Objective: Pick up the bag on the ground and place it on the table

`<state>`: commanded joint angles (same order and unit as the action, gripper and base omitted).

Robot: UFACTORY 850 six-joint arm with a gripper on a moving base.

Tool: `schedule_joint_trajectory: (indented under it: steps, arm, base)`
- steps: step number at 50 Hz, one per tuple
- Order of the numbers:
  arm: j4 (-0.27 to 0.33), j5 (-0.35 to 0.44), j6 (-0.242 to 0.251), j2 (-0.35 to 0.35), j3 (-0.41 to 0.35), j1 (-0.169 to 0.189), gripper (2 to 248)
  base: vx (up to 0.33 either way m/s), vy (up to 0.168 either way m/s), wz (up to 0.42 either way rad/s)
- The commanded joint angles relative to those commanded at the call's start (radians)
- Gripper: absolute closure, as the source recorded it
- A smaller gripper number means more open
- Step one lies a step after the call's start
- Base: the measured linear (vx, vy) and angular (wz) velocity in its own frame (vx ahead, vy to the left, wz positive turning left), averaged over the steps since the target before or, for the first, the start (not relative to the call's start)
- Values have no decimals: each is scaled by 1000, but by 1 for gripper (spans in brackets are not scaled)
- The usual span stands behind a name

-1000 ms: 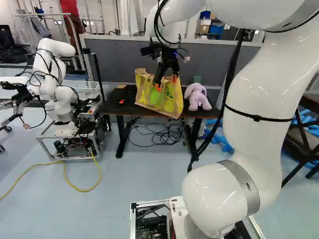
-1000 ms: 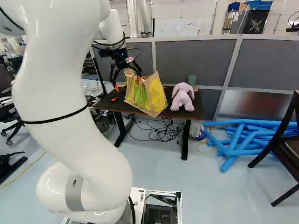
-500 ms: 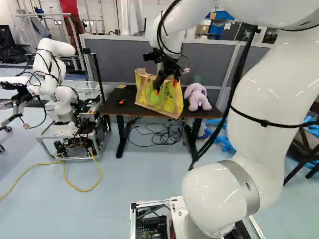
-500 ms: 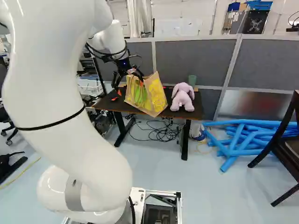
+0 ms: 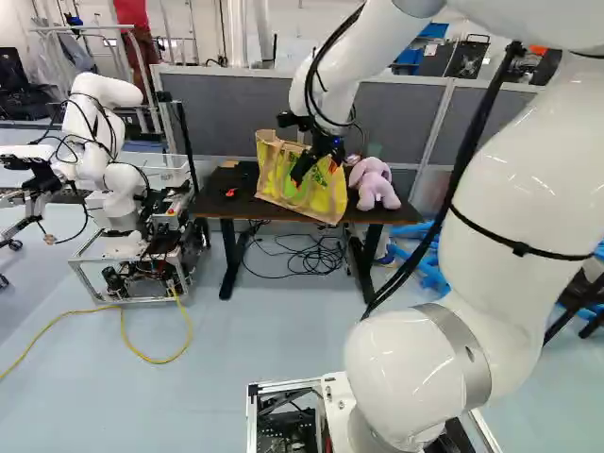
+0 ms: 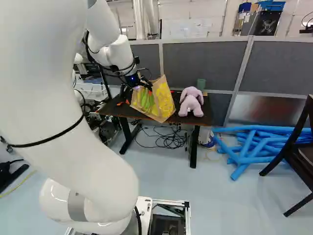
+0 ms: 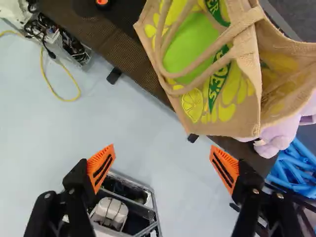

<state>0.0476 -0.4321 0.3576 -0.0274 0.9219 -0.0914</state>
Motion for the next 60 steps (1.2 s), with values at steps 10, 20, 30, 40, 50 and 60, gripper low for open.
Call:
schedule_joint_trajectory:
  steps: [10,20,30,40,50,60]
  arm:
    - [-5,140,-38,33,-89,10,3]
    - [-10,282,-77,66,-180,20,3]
    - [-15,422,-116,99,-270,30,3]
    - [-20,556,-152,131,-356,39,3]
    - [-25,680,-186,160,-435,48,3]
    - [-29,795,-218,187,-508,56,3]
  base:
    - [0,0,0]
    - [0,0,0]
    - [0,0,0]
    - [0,0,0]
    - [0,0,0]
    - [0,0,0]
